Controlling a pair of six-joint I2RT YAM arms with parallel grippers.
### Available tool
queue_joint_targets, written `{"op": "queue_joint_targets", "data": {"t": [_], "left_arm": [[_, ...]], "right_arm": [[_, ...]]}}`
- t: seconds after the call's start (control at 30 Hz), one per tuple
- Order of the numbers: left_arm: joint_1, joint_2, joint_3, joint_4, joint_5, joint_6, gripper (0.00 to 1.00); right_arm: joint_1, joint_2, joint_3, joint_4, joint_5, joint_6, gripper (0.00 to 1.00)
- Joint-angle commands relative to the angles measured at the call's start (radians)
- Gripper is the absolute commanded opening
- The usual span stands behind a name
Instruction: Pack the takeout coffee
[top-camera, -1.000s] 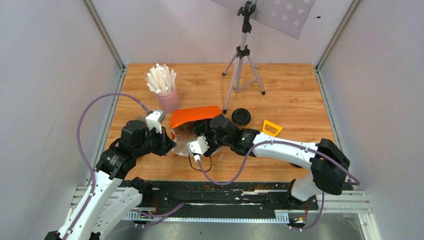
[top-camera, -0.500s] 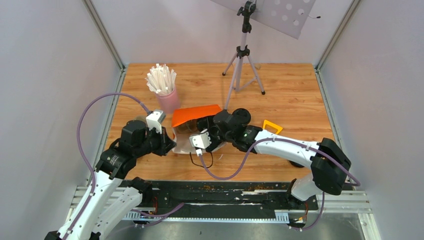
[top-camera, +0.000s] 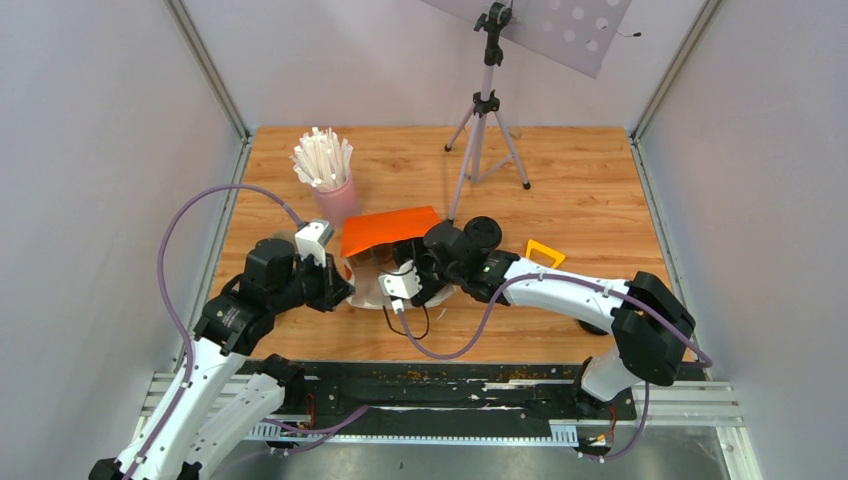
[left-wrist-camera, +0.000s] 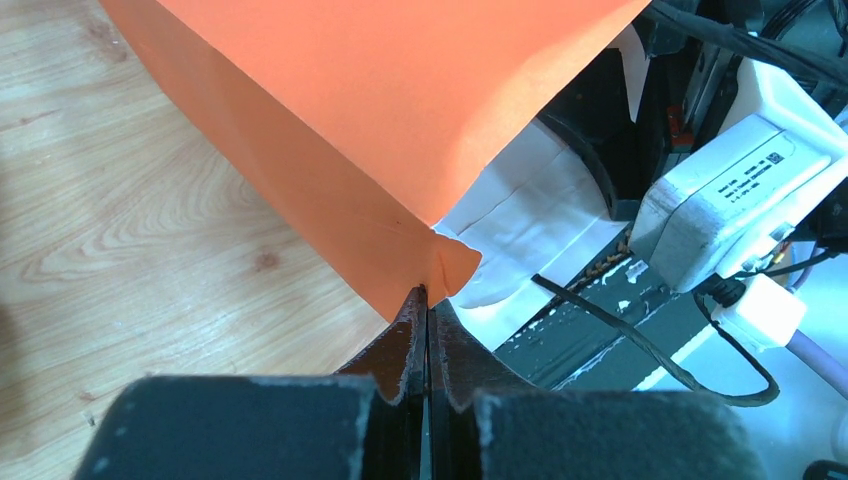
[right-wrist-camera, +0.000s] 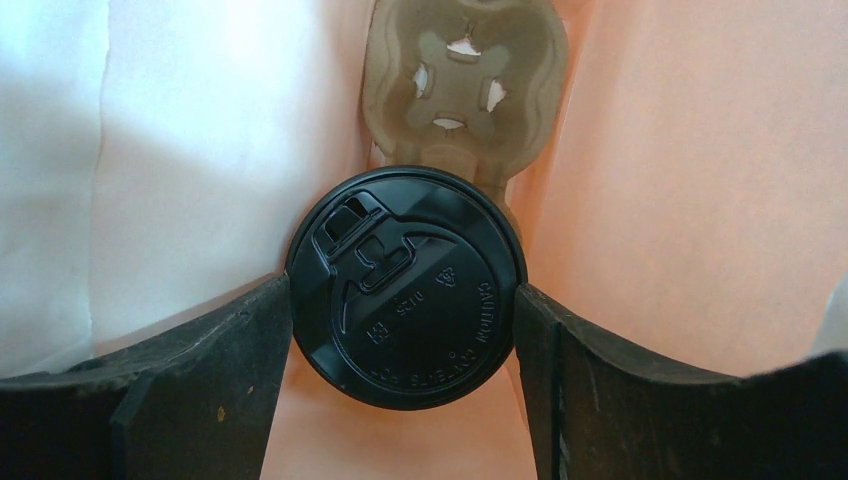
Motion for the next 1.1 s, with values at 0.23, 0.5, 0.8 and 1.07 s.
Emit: {"op": "queue_joint_targets", "data": {"t": [0.23, 0.5, 0.8, 1.07], "left_arm": [[0.002, 0.009, 0.032, 0.021, 0.037, -0.008, 0.03], [0.002, 0.011, 0.032, 0.025, 0.042, -0.013, 0.03], [0.002, 0.017, 0.036, 0.034, 0.043, -0.018, 0.03], [0.002, 0.037, 0.045, 0.047, 0.059, -0.024, 0.03]], "right_arm": [[-0.020, 0.025, 0.024, 0.009, 0.011, -0.004, 0.56], [-0.020, 0.034, 0.031, 0.017, 0.049, -0.008, 0.62], [-0.020, 0.009, 0.042, -0.023, 0.051, 0.007, 0.66], [-0.018, -0.032, 0.058, -0.118, 0.019, 0.040, 0.70]]}}
